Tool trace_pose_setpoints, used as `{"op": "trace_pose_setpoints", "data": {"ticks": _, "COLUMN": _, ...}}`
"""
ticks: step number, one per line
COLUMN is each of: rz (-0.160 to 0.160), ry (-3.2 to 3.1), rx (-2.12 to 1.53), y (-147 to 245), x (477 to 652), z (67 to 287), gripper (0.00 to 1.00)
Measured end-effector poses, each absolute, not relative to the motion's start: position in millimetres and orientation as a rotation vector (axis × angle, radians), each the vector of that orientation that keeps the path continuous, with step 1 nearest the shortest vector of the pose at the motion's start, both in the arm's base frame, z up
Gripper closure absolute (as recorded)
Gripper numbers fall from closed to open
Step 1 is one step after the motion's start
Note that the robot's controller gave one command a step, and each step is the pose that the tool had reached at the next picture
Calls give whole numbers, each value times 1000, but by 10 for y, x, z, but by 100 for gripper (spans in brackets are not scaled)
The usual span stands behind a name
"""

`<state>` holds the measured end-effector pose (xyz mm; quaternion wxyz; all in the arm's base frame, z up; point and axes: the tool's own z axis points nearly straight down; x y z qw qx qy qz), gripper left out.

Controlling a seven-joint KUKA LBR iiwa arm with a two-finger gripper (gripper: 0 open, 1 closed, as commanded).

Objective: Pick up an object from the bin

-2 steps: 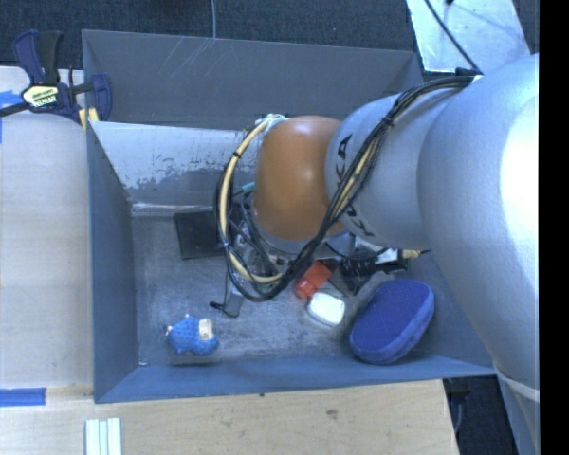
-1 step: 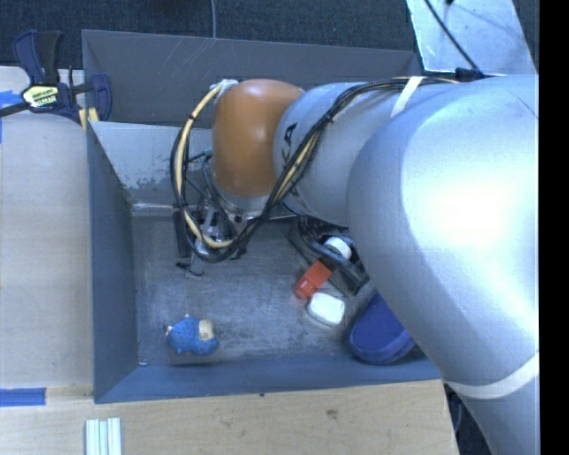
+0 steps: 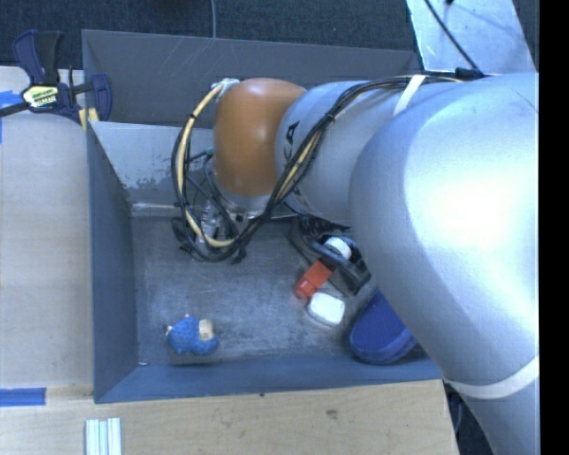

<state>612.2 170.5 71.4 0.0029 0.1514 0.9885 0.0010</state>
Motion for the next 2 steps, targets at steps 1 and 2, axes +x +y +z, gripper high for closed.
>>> {"op": "trace_pose_setpoints", "data": {"ticks": 1, "rz": 7, "ry": 3098, "rx": 453, "y": 1697, "x": 6052, "z": 1901, "gripper": 100}}
{"op": "trace_pose_setpoints", "data": {"ticks": 2, "rz": 8, "ry": 3090, "rx": 505, "y": 1728, "x": 5969, "z": 2589, "gripper": 100}}
